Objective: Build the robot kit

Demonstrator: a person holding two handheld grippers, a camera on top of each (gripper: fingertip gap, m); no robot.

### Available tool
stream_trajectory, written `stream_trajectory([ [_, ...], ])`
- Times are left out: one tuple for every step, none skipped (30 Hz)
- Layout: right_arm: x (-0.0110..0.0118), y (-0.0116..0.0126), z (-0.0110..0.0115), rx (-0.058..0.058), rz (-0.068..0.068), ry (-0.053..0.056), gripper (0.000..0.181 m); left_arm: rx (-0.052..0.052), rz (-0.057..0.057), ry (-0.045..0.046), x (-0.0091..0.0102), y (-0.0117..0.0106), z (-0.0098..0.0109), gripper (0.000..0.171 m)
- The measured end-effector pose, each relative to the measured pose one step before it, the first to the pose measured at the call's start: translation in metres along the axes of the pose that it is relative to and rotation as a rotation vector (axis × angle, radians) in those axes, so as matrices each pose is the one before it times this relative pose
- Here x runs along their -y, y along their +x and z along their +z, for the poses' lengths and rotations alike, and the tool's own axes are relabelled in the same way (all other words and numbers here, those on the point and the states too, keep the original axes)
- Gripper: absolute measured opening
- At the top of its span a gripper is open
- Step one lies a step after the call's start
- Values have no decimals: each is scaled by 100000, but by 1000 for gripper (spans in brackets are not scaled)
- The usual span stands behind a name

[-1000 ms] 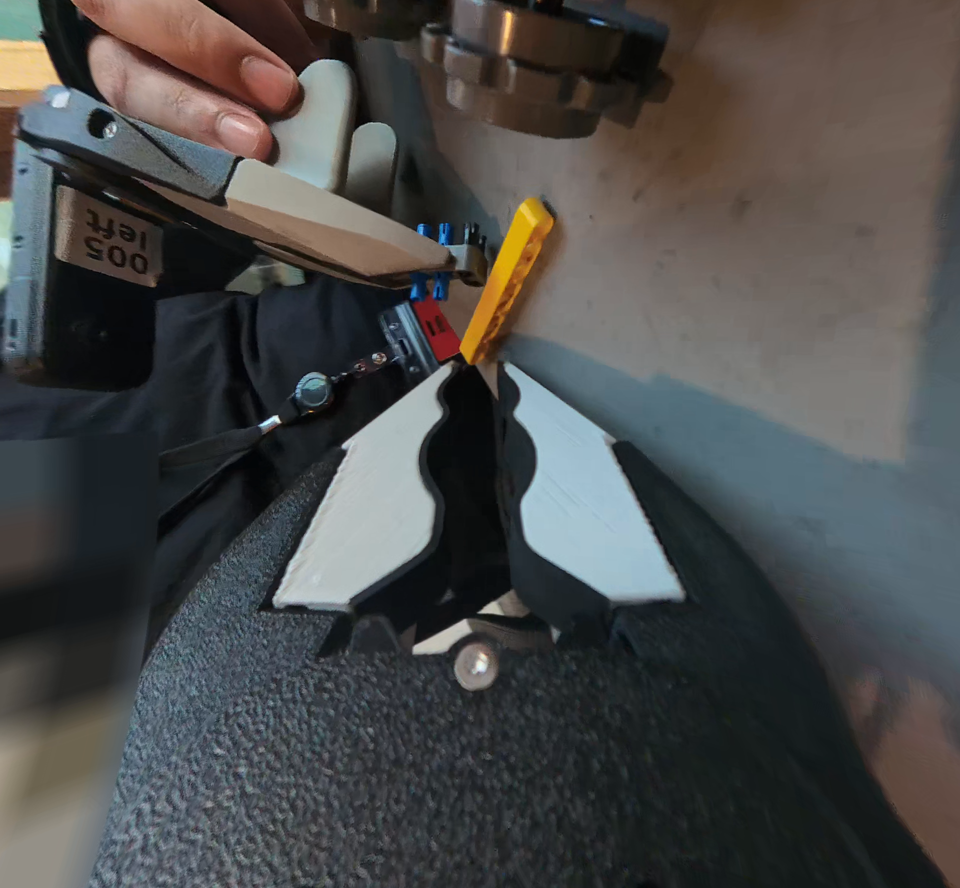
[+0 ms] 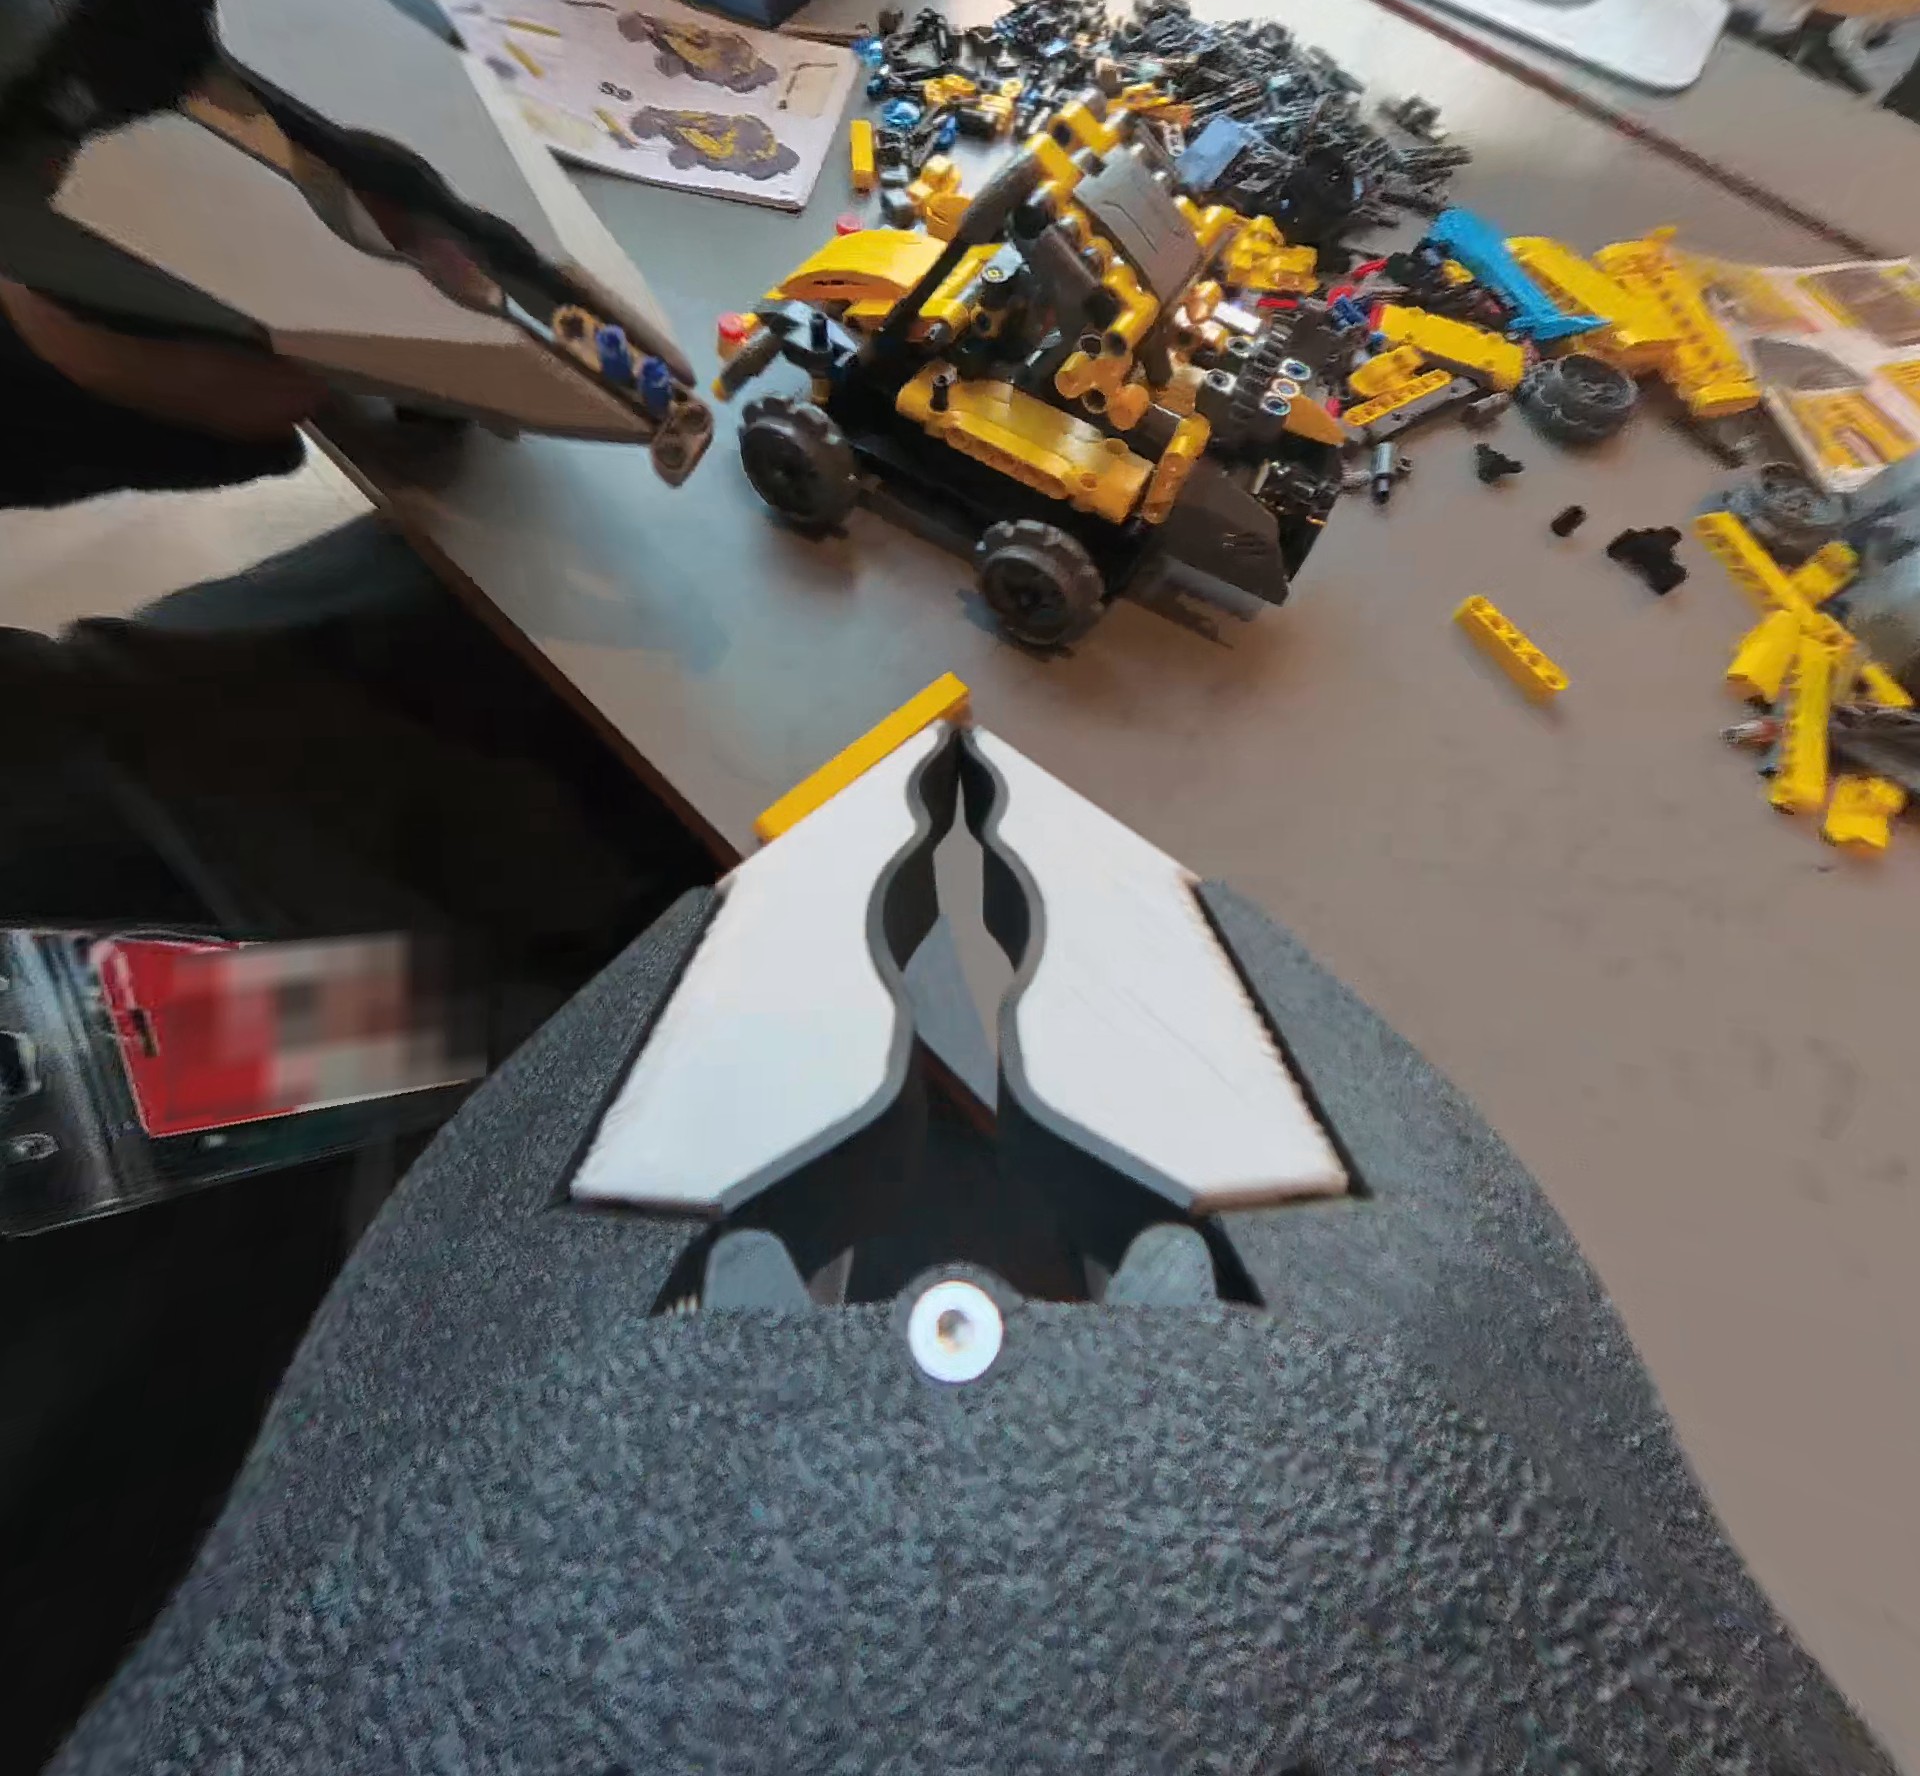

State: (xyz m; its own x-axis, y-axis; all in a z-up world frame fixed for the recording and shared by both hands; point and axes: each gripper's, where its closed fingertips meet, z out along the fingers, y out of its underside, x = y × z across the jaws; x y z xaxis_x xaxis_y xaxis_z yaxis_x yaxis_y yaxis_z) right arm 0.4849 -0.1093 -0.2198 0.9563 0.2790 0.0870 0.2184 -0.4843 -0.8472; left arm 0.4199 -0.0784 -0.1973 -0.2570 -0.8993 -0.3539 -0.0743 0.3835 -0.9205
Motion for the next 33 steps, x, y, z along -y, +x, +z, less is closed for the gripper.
stream_trajectory([
  [455, 415, 131, -674, 424, 454, 0, -265, -1507, 1039, 207, 165, -186, 5],
  [390, 1026, 111, -5098, -956, 256, 0, 353, -1348, 705, 142, 43, -203, 5],
  [356, 1213, 119, -5975, 1382, -215, 0, 371, -816, 649, 100, 33, -228, 5],
  [663, 500, 150, -824, 3200, 1445, 0, 313, -722, 634, 101, 15, -244, 5],
  [1018, 86, 157, 2777, 4920, 3451, 0, 613, -1087, 590, 79, -46, -268, 5],
  [624, -553, 180, 5711, 4126, 1693, 5, -918, -1530, 1328, 215, 183, -295, 5],
  [329, 76, 266, 3956, 3260, 461, 32, -1452, -2436, 2085, 354, 257, -315, 5],
  [507, 474, 344, -1567, -88, 1125, 40, -1282, -2329, 2669, 420, 266, -328, 5],
  [188, 518, 166, -3451, -3846, -343, 48, -230, -1861, 1759, 277, 157, -275, 5],
  [-31, 25, 72, -1829, -6236, -925, 56, 727, -1109, -415, 17, 44, -218, 5],
  [332, 113, 126, -2997, -4581, 1220, 51, 811, -51, -848, -6, 75, -207, 5],
  [258, -558, 193, 1888, -1908, 768, 46, 982, 342, -18, 163, 58, -215, 5],
  [108, -962, 183, 5121, -137, 168, 35, 1405, 401, 467, 299, -8, -247, 5],
  [158, -786, 222, 3608, 666, 1179, 26, 1102, 410, 491, 356, 25, -237, 5],
  [209, -544, 118, 1928, 833, 1704, 10, 1633, 476, -200, 276, -57, -216, 5],
  [295, -344, -23, 714, 2890, 1916, 0, 791, 521, -61, 252, 81, -192, 5],
  [83, -688, 35, 3933, 2929, -2, 0, 571, -132, -242, 145, 104, -165, 5],
  [-226, -577, 82, 3396, 618, -1971, 0, -336, -683, -557, -13, 256, -140, 5],
  [-425, 111, 49, -1157, 3, -2771, 0, -1595, -864, 173, -24, 464, -147, 5],
  [-609, 894, 42, -5592, 1059, -3158, 0, -1120, -1286, 315, -133, 410, -146, 5],
  [-540, 577, 63, -3285, 2455, -2515, 0, -1219, -2109, -370, -312, 423, -175, 5],
  [-305, -61, 147, 701, 1809, -804, 3, -1891, -3523, -649, -394, 521, -166, 5],
  [-410, -26, 173, 1216, 343, -1597, 18, -2576, -4242, -797, -452, 579, -166, 5],
  [-580, -25, 184, -78, -239, -3175, 36, -994, -2918, -312, -463, 353, -154, 5],
  [-521, 1, 177, -631, -654, -2837, 45, 639, -361, 327, -417, 147, -144, 5],
  [-264, 107, 112, -1532, -1389, -940, 44, 1965, 1959, -185, -435, -17, -125, 5],
  [149, 348, 68, -3369, -1804, 1744, 46, 2505, 3192, -1303, -429, -116, -73, 5],
  [297, 273, 13, -2896, -2481, 2248, 52, 2025, 3066, -1548, -255, -122, -60, 5],
  [65, 40, -13, -1059, -1401, 300, 64, 1978, 1918, -859, -42, -191, -92, 5],
  [-45, -421, 12, 2448, -1388, -132, 82, 1546, 388, 205, 115, -210, -90, 5],
  [160, 402, 104, -3112, 1572, 937, 89, 823, -900, 727, 132, -191, -81, 5],
  [234, 1060, 139, -6925, 4047, 1687, 96, 81, -1369, 895, 72, -143, -58, 5],
  [141, 765, 253, -5029, 3234, 1069, 89, -203, -1187, 655, -24, -126, -11, 5],
])
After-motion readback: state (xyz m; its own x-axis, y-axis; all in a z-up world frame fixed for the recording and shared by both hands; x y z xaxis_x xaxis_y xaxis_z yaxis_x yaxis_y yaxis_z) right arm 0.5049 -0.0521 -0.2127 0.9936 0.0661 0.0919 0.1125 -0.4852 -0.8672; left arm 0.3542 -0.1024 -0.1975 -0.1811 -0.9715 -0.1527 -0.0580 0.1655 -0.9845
